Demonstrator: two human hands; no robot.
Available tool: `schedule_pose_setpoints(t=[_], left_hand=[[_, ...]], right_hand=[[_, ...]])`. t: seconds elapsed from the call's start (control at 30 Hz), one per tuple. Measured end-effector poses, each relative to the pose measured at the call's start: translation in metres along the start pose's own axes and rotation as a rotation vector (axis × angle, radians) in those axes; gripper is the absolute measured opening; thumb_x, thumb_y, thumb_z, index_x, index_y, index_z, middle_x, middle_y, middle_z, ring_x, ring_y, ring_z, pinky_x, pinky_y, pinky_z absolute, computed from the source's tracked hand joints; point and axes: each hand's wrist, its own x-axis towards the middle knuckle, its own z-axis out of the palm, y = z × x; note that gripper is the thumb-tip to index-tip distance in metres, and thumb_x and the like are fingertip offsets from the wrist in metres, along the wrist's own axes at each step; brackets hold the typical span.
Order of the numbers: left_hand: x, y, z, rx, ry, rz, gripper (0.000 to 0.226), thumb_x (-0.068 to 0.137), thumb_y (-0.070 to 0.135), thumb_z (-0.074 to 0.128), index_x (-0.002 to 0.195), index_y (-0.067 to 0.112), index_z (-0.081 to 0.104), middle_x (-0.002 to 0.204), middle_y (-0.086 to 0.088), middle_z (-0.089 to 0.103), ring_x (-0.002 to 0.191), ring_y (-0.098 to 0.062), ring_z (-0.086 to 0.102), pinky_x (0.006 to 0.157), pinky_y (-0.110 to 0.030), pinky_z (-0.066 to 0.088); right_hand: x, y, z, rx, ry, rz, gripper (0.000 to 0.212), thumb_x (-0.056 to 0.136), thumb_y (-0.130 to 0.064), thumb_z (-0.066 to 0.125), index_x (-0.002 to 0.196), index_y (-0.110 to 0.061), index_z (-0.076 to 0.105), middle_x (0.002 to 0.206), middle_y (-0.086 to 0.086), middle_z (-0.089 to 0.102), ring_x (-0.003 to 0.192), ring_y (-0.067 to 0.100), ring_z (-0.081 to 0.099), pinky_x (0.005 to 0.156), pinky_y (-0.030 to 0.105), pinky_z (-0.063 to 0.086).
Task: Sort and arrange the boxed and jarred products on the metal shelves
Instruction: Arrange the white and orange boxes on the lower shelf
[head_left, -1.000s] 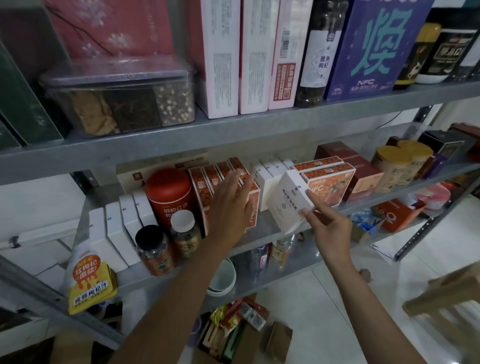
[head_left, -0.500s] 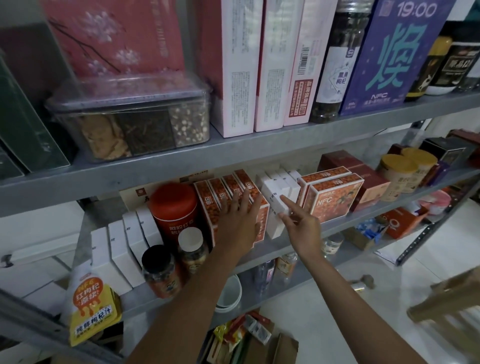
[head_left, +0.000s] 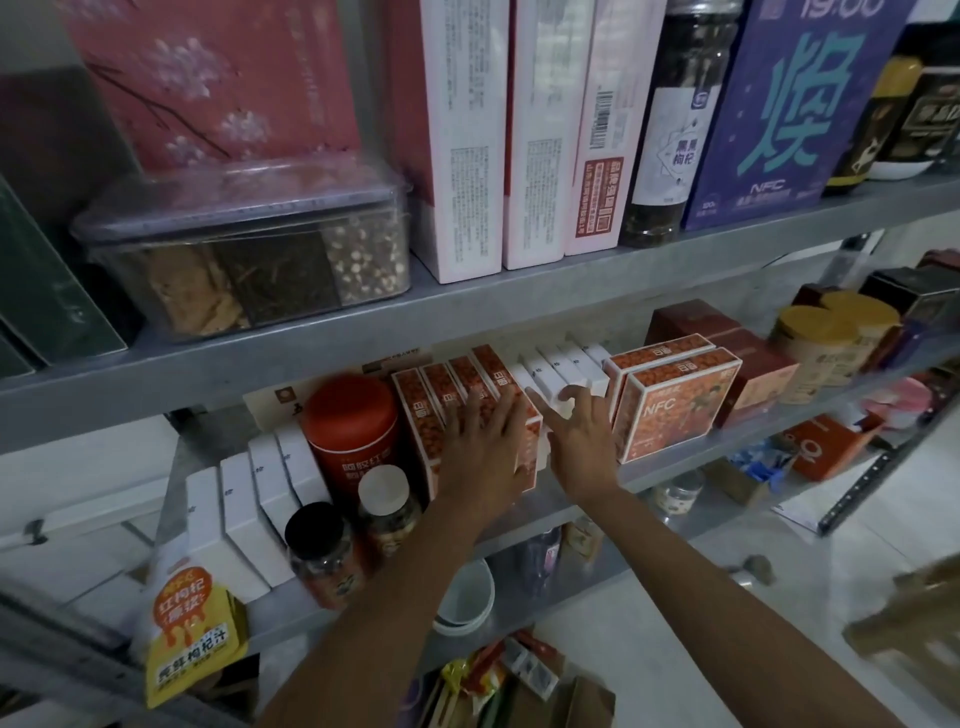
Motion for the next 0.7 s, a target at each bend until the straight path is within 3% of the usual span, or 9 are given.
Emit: schedule_pose_setpoints(t=[0.07,0.17,0.3,0.37,0.43,0.53,0.63,0.7], left_hand=[[0.001,0.001,-0.002,0.012,-0.025,-0.016,0.095,0.09,0.06,0.051,0.154,0.02,-0.005,0.164,-0.005,-0.004,0.148,-0.041,0.0,0.116,-0.059,0.001],[0.004,0.008,-0.008,0.008,-0.044,-0.058,0.098,0.086,0.056,0.059,0.152,0.022,-0.005,0.162,-0.007,-0.001,0.147,-0.044,0.002,0.115,-0.062,0.005],[0.009,0.024,-0.015,0.038,-0.076,-0.098,0.103,0.082,0.048,0.068,0.152,0.034,-0.006,0.159,-0.01,-0.001,0.144,-0.051,0.002,0.111,-0.069,0.007],[0.011,0.03,-0.017,0.063,-0.088,-0.128,0.099,0.08,0.046,0.072,0.152,0.036,0.005,0.157,-0.009,0.001,0.143,-0.051,0.002,0.111,-0.07,0.006],[0.013,0.032,-0.018,0.073,-0.082,-0.151,0.091,0.078,0.043,0.074,0.149,0.038,0.017,0.156,-0.007,0.005,0.143,-0.049,0.003,0.112,-0.07,0.005],[0.014,0.035,-0.02,0.088,-0.107,-0.195,0.088,0.079,0.045,0.072,0.149,0.04,0.019,0.155,-0.004,0.005,0.144,-0.045,0.003,0.113,-0.068,0.003],[0.015,0.037,-0.021,0.067,-0.123,-0.232,0.083,0.082,0.043,0.07,0.147,0.042,0.018,0.156,-0.002,0.008,0.145,-0.043,0.002,0.114,-0.068,0.004],[0.015,0.042,-0.023,0.06,-0.12,-0.262,0.081,0.084,0.044,0.068,0.147,0.042,0.018,0.157,-0.002,0.007,0.146,-0.042,0.001,0.113,-0.069,0.001]], right_hand=[[0.005,0.004,0.002,-0.032,0.024,0.021,0.078,0.055,0.002,0.089,0.127,-0.015,0.066,0.103,0.023,0.063,0.091,0.04,0.063,0.068,0.046,0.056],[0.008,0.018,0.006,-0.086,0.026,0.08,0.085,0.05,-0.006,0.093,0.129,-0.013,0.063,0.102,0.023,0.063,0.103,0.042,0.061,0.091,0.053,0.049],[-0.003,0.033,0.017,0.03,0.115,0.065,0.063,0.057,-0.003,0.09,0.116,-0.01,0.067,0.1,0.02,0.063,0.101,0.04,0.063,0.089,0.053,0.051],[-0.018,0.035,0.023,0.171,0.149,0.113,0.053,0.069,-0.012,0.087,0.115,-0.01,0.06,0.106,0.021,0.062,0.1,0.039,0.062,0.084,0.049,0.053],[-0.034,0.036,0.025,0.359,0.122,0.195,0.043,0.084,-0.024,0.075,0.117,-0.015,0.049,0.116,0.02,0.058,0.105,0.036,0.058,0.084,0.046,0.056],[-0.044,0.042,0.021,0.591,0.013,0.323,0.027,0.095,-0.039,0.053,0.115,-0.022,0.044,0.117,0.01,0.059,0.101,0.027,0.062,0.081,0.045,0.057],[-0.044,0.05,0.014,0.658,0.07,0.316,0.026,0.097,-0.025,0.058,0.119,-0.021,0.045,0.119,0.011,0.059,0.107,0.029,0.06,0.085,0.035,0.051],[-0.043,0.058,0.003,0.697,0.103,0.315,0.029,0.098,-0.022,0.058,0.123,-0.02,0.046,0.123,0.013,0.058,0.112,0.029,0.057,0.088,0.042,0.053]])
